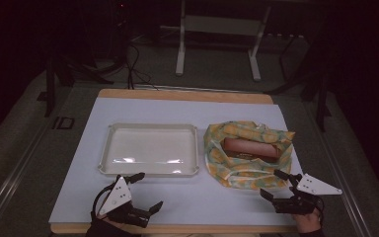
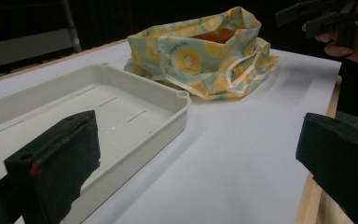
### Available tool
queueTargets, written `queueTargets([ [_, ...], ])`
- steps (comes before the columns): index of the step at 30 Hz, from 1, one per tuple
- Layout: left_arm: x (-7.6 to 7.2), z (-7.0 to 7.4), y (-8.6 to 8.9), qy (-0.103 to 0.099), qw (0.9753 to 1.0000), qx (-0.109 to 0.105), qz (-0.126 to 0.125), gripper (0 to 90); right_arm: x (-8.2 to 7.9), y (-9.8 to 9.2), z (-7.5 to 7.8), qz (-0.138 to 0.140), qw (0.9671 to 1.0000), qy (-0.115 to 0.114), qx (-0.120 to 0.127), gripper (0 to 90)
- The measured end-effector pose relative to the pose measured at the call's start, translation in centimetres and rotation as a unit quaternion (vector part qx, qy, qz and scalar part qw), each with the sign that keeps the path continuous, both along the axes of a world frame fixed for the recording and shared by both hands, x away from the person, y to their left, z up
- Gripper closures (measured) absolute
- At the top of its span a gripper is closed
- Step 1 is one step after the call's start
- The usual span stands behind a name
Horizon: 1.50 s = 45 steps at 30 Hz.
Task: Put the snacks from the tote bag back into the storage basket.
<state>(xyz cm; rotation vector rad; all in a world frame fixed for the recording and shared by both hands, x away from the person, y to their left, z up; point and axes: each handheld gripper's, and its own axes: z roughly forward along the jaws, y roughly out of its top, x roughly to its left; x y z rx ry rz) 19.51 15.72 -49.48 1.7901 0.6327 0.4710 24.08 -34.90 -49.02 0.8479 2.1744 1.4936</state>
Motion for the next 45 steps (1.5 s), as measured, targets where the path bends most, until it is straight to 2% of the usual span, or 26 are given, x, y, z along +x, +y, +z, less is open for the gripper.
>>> queueTargets([
  [3,0.0,0.0,0.1,-0.001,1.0,0.002,0.0,0.0,0.1,0.1,-0.2,-0.002,0.9999,-0.001,-0.011,11.6],
  [5,-0.1,0.0,0.0,-0.004,1.0,0.003,-0.001,0.0,0.3,0.2,-0.2,0.008,0.9998,0.003,-0.019,11.3],
  [8,0.0,-0.1,0.0,-0.001,1.0,0.007,-0.001,0.0,0.3,0.2,-0.2,0.007,0.9998,0.001,-0.016,11.2],
  [10,0.0,-0.1,-0.1,0.001,1.0,0.004,-0.007,0.0,0.2,-0.2,0.3,0.007,0.9998,-0.013,-0.014,11.2],
  [14,0.0,-0.3,-0.2,0.005,0.9998,0.015,-0.015,0.0,0.4,-0.2,0.2,0.023,0.9995,0.003,-0.022,11.2],
  [19,0.0,-0.3,-0.3,0.007,0.9997,0.015,-0.017,0.0,0.6,-0.1,0.1,0.068,0.9965,0.019,-0.045,11.2],
  [21,0.0,-0.3,-0.3,0.007,0.9997,0.015,-0.016,0.0,0.7,-0.1,0.2,0.073,0.9959,0.025,-0.048,11.2],
  [24,-0.1,-0.3,-0.2,0.006,0.9998,0.013,-0.013,0.0,1.0,-0.2,0.9,0.081,0.9947,0.026,-0.059,11.2],
  [25,-0.1,-0.3,-0.2,0.006,0.9998,0.013,-0.013,0.0,1.1,-0.3,1.1,0.091,0.9934,0.033,-0.062,11.1],
  [27,-0.2,-0.3,-0.2,0.006,0.9998,0.012,-0.013,0.0,1.3,-0.2,1.5,0.088,0.9922,0.035,-0.081,11.2],
  [29,-0.2,-0.3,-0.1,0.006,0.9998,0.011,-0.012,0.0,1.6,-0.3,1.8,0.098,0.9908,0.041,-0.084,11.2],
  [35,-0.1,-0.3,0.1,0.011,0.9999,0.005,-0.005,0.0,2.4,-0.4,3.2,0.126,0.9877,0.015,-0.091,13.0],
  [37,-0.1,-0.3,0.1,0.011,0.9999,0.005,-0.005,0.0,2.7,-0.4,3.7,0.136,0.9864,0.013,-0.091,13.0],
  [41,-0.2,-0.3,0.1,0.01,0.9999,0.006,-0.006,0.0,3.2,-0.5,4.1,0.136,0.9865,0.01,-0.09,13.1],
  [42,-0.2,-0.3,0.1,0.01,0.9999,0.006,-0.006,0.0,3.8,-0.6,4.7,0.136,0.9861,0.008,-0.095,13.1],
  [45,-0.2,-0.3,0.1,0.011,0.9999,0.008,-0.005,0.0,4.5,-0.8,5.3,0.135,0.9862,0.007,-0.096,13.3],
])
